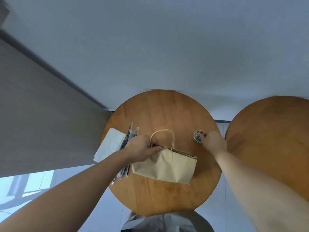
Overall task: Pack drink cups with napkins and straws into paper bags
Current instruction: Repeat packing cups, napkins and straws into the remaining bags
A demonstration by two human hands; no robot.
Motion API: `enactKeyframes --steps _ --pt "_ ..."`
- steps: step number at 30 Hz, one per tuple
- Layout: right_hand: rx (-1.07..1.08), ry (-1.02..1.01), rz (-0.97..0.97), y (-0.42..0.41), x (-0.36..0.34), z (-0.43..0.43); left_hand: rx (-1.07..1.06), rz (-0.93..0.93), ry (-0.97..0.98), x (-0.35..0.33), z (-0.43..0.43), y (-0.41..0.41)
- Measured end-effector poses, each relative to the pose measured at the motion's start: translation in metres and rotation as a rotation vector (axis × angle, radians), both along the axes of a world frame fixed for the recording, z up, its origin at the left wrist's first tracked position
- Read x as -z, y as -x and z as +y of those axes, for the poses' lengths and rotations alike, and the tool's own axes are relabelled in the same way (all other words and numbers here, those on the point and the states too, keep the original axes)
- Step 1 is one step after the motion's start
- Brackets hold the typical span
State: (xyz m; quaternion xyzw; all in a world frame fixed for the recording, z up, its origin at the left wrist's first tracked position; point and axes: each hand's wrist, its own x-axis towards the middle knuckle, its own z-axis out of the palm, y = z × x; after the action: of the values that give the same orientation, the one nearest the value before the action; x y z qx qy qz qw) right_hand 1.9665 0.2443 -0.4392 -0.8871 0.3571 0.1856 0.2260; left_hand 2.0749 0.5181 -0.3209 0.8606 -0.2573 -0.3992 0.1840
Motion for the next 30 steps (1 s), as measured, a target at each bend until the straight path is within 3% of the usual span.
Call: enactKeyframes --steps 7,24,30 --pt "-0.05 0.112 0.103 -0.013 0.033 -0.004 -0.025 -0.043 -0.018 0.007 0.004 0.005" --pt "-0.072 0.142 0.058 -0.021 0.04 -0.003 -0.059 -0.082 0.003 0.012 0.011 0.014" --pt "0.005 0.118 -0.178 -0.008 0.039 -0.005 -0.049 -0.1 0.012 0.01 0.01 0.014"
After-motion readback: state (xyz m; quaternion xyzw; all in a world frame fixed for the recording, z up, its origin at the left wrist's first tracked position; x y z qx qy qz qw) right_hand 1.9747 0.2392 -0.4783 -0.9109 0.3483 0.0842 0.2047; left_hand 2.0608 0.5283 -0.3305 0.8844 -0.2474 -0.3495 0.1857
